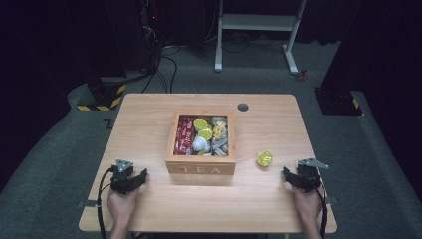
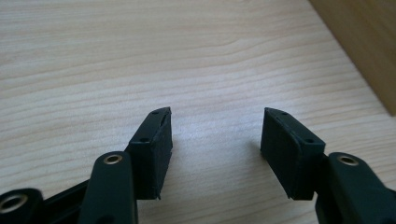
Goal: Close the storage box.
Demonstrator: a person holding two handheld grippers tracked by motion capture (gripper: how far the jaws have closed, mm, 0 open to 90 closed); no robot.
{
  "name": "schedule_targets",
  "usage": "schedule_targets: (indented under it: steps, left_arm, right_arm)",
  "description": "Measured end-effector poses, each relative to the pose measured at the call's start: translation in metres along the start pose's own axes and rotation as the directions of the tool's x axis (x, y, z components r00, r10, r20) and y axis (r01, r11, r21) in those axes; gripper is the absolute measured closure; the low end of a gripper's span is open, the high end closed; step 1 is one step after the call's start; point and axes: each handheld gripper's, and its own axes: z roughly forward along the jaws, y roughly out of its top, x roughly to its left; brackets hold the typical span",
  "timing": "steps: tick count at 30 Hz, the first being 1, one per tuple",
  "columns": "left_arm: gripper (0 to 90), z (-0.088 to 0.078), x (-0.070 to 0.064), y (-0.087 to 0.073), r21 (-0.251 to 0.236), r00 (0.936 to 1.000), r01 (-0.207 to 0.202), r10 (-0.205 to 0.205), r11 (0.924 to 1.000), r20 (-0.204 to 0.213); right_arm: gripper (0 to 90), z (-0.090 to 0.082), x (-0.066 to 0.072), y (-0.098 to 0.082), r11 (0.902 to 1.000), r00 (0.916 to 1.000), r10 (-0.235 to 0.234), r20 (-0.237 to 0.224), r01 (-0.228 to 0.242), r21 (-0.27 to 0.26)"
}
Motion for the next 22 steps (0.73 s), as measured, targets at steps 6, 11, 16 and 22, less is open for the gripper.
schedule_targets:
  steps: [6,11,16,22]
  left_arm:
    - [39.4,0.0009,-0.0023,-0.0019,-0.013,1.0000,-0.005,0.005,0.9999,0.001]
    - [34.9,0.0014,-0.0038,-0.0020,-0.011,1.0000,-0.003,0.003,0.9999,0.006]
    - [30.9,0.0016,-0.0037,-0.0017,-0.005,0.9998,-0.013,0.013,0.9999,0.016]
    - [30.1,0.0017,-0.0038,-0.0018,-0.005,0.9997,-0.011,0.011,0.9999,0.020]
  right_arm:
    - [38.3,0.0000,0.0000,0.0000,1.0000,1.0000,0.000,0.000,0.000,0.000]
    - [38.2,0.0000,0.0000,0.0000,1.0000,1.0000,0.000,0.000,0.000,0.000]
    - [38.2,0.0002,0.0001,0.0001,1.0000,1.0000,0.002,-0.001,-0.002,0.000]
    - [38.1,0.0003,0.0001,0.0002,1.0000,1.0000,0.002,-0.002,-0.002,0.000]
